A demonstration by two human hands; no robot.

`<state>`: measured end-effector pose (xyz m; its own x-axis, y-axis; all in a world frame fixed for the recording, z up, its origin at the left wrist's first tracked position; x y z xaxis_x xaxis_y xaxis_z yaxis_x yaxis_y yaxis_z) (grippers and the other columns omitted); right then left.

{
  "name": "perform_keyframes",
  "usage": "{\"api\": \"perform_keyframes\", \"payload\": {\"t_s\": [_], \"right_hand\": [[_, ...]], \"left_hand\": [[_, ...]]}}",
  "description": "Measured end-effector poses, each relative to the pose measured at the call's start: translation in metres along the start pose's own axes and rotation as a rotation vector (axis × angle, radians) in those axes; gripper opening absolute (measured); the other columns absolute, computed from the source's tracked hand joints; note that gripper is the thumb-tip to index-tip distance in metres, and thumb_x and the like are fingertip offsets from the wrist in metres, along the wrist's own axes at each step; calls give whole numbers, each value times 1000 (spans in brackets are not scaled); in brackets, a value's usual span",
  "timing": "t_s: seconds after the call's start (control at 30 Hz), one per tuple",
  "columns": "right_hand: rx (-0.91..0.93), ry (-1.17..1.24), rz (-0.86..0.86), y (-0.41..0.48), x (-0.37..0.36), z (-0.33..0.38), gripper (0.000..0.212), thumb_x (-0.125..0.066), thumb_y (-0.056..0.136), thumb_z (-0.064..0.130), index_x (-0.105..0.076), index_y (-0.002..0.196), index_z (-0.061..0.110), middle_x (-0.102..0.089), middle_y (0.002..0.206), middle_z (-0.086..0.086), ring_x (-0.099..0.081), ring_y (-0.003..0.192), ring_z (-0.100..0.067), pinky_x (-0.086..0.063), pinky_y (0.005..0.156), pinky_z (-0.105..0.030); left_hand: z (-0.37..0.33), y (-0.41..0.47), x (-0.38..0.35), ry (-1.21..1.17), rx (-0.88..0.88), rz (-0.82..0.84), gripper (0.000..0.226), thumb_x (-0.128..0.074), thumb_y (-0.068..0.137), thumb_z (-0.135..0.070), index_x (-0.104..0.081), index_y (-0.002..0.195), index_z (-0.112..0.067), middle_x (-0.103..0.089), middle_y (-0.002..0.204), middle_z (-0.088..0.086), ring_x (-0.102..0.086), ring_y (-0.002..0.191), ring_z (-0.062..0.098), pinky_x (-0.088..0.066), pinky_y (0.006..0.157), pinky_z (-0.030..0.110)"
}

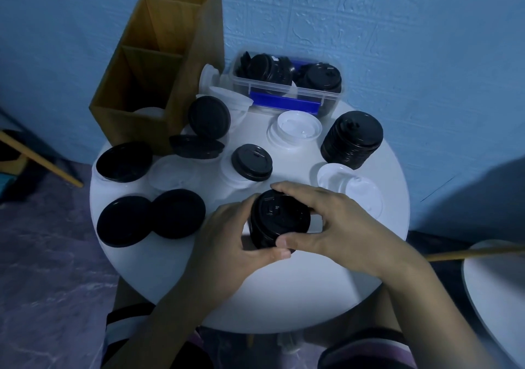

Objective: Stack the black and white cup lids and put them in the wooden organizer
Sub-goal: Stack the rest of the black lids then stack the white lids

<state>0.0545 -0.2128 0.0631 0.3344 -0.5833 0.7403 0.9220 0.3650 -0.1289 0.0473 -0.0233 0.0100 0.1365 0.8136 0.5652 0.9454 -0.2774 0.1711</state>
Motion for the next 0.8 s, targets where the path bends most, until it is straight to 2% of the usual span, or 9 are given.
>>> {"api": "perform_keyframes", "payload": {"t_s": [0.1, 0.3, 0.37, 0.47, 0.53, 0.63, 0.73, 0.8], "right_hand": [[0, -1, 11, 2, -1, -1, 77, -80, 79, 50, -41, 145, 51, -54, 137, 29, -50, 128, 3, -42, 111, -32], [-18, 47, -49, -1, -9, -4, 77, -78, 74, 61, -36, 139, 59, -57, 132, 31, -59, 121, 2, -48, 106, -32], [-10, 25, -63, -2, -10, -4, 77, -74, 74, 66, -35, 141, 58, -56, 130, 35, -57, 121, 3, -48, 105, -29], [-3, -20, -92, -5, -11, -1, 71, -71, 75, 66, -32, 135, 61, -51, 112, 46, -55, 116, 6, -46, 97, -16], [-1, -41, -121, -6, -13, 2, 69, -67, 75, 69, -33, 134, 60, -52, 115, 43, -54, 114, 6, -43, 91, -10], [4, -57, -162, -8, -18, 3, 82, -58, 72, 78, -37, 146, 47, -55, 134, 29, -51, 120, 5, -39, 97, -11], [-3, 15, -170, -9, -23, 0, 83, -61, 74, 75, -36, 148, 47, -54, 137, 27, -50, 125, 5, -40, 104, -16], [-14, 91, -176, -11, -25, -4, 83, -65, 72, 74, -36, 146, 51, -55, 134, 30, -52, 124, 4, -44, 106, -24]], "left_hand": [[-1, -1, 1, 13, 2, -19, 66, -88, 66, -53, -60, 125, -42, -66, 114, -25, -58, 113, 0, -51, 89, 29], [2, -2, 1, 28, 5, -25, 64, -85, 65, -58, -60, 123, -44, -63, 113, -26, -56, 114, 2, -51, 89, 32], [3, -2, 0, 28, 5, -22, 63, -83, 65, -60, -60, 122, -43, -64, 113, -24, -57, 115, 4, -51, 89, 36], [5, -1, 0, 15, 18, -24, 61, -82, 65, -62, -61, 119, -42, -65, 112, -23, -57, 114, 5, -52, 88, 36], [5, 1, -1, -1, 26, 3, 59, -84, 65, -59, -62, 118, -41, -67, 111, -20, -60, 113, 7, -53, 87, 37], [5, 1, -1, 2, 22, 9, 57, -85, 66, -56, -62, 117, -40, -67, 109, -21, -61, 110, 5, -53, 85, 35], [4, -2, 0, 51, 17, -26, 64, -81, 63, -61, -58, 121, -45, -62, 113, -29, -55, 114, -1, -50, 88, 28], [4, -4, -2, 67, 25, -35, 78, -77, 61, -66, -50, 133, -48, -60, 116, -32, -52, 118, -5, -48, 92, 25]]}}
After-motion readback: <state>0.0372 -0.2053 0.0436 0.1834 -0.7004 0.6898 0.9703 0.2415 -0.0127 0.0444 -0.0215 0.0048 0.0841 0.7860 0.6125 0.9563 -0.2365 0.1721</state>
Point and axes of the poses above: each hand's wrist, its own y-axis towards the middle knuckle, its own x-axis out of the back of the hand, z = x × y, the point moved 3 cm from there along y, towards the middle knuckle
